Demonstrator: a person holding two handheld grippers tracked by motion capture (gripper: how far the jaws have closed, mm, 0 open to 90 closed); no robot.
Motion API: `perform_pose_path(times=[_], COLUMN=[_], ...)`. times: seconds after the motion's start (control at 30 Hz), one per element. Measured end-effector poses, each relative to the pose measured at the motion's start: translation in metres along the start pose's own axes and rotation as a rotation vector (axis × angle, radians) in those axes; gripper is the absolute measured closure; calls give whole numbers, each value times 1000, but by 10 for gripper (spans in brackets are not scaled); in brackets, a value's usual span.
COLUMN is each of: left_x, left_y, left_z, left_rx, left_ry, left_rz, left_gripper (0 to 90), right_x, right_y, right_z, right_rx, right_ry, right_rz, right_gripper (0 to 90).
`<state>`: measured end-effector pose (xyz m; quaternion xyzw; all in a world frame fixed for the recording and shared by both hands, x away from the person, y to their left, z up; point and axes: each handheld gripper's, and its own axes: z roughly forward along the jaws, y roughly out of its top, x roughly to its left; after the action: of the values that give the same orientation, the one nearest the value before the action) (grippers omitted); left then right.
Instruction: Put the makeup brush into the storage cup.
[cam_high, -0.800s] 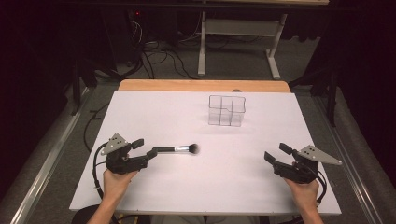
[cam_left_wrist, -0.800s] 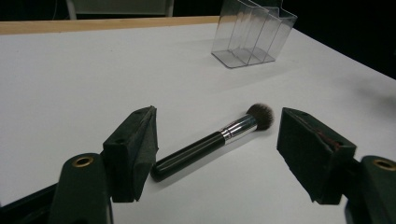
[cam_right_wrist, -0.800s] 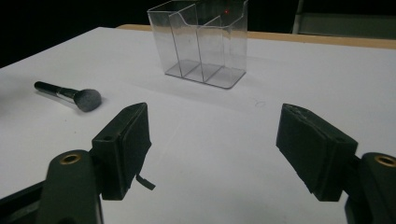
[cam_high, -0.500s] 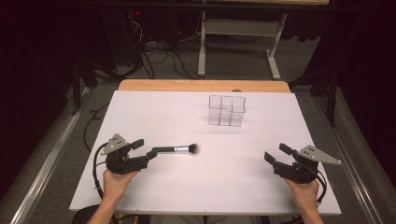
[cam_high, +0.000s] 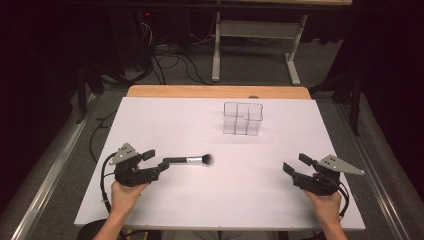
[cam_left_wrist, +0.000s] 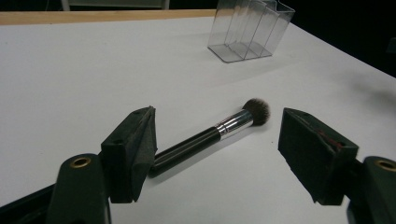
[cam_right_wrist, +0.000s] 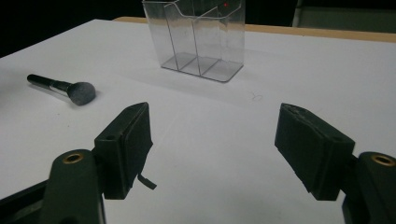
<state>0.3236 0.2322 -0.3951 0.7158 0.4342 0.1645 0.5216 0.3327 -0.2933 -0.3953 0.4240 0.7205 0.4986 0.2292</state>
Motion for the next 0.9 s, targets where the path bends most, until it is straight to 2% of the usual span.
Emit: perform_pose_path(times=[0.37, 0.67, 0.8, 0.9], left_x=[-2, -9, -13, -14], left_y=[4, 9, 13, 17], left_z=[4, 5, 6, 9], left_rx=[-12, -27, -39, -33], left_ry=[-1, -12, -8, -11], left_rz=[-7, 6, 14, 8], left_gripper=[276, 270, 263, 256], right_x=[-1, 1, 0, -1], right_y=[0, -1, -1, -3], right_z=[0, 0, -1, -4], right_rx=[3, -2, -5, -21], right_ry=[-2, 0, -4, -12], right_rz=[2, -2, 4, 38], right_gripper=[291, 293, 293, 291])
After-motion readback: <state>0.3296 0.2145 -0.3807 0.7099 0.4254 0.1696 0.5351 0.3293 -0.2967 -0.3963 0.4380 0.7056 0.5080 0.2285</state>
